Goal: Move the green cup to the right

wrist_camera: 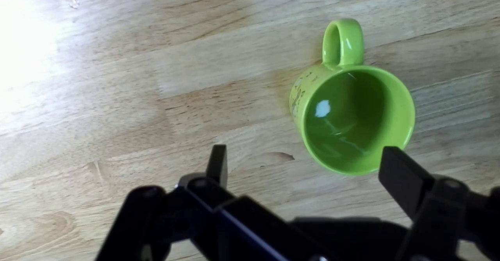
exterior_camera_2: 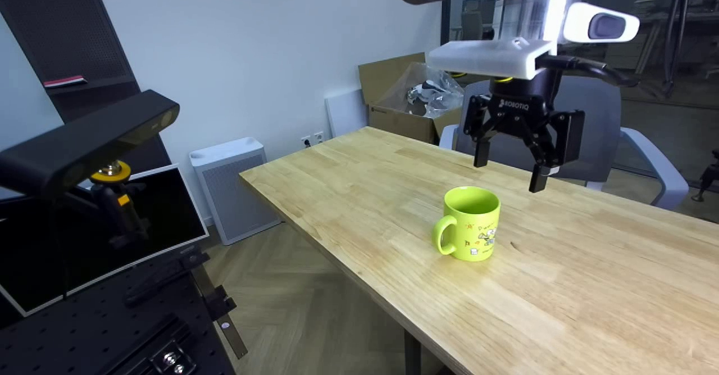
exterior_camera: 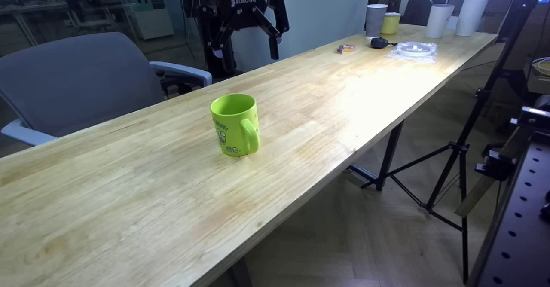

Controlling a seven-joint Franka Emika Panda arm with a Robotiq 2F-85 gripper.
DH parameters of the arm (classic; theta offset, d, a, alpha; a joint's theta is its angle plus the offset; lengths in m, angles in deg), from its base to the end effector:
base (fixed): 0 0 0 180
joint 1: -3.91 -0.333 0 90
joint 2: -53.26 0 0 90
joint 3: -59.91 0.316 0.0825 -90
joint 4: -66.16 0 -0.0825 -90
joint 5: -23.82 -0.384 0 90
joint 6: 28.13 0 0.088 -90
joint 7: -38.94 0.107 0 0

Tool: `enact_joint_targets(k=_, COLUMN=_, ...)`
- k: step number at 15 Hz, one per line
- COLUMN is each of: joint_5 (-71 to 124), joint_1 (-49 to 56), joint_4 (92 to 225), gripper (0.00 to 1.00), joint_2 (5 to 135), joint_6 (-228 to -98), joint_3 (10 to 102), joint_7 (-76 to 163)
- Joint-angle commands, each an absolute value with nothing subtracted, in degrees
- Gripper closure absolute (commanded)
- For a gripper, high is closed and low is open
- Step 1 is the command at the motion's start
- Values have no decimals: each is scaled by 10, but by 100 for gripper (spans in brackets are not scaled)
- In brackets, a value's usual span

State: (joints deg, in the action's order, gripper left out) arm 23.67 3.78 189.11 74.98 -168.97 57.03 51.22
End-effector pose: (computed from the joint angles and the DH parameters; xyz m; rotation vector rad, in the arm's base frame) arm 0.5630 -0.0272 0.2181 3.0908 -0.4064 -0.1009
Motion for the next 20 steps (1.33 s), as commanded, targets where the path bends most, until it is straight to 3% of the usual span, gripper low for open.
enact_joint_targets(k=1, joint_5=249, joint_1=25, joint_4=1878, gripper=0, joint_2=771, joint_6=-1699, joint_3=559, joint_7=537)
enact_joint_targets(k=17, joint_5=257, joint_1=7, joint_4=1863, gripper=0, joint_2=843, joint_6=-1706, joint_3=533, joint_7=562)
enact_joint_targets(k=18, joint_5=256, joint_1=7, joint_4=1862, gripper=25, joint_2=844, joint_6=-1706, joint_3=533, joint_7=561)
enact_joint_targets(k=20, joint_5=253, joint_1=9, joint_4=1861, gripper=33, joint_2=845, joint_6=-1704, joint_3=533, joint_7=559)
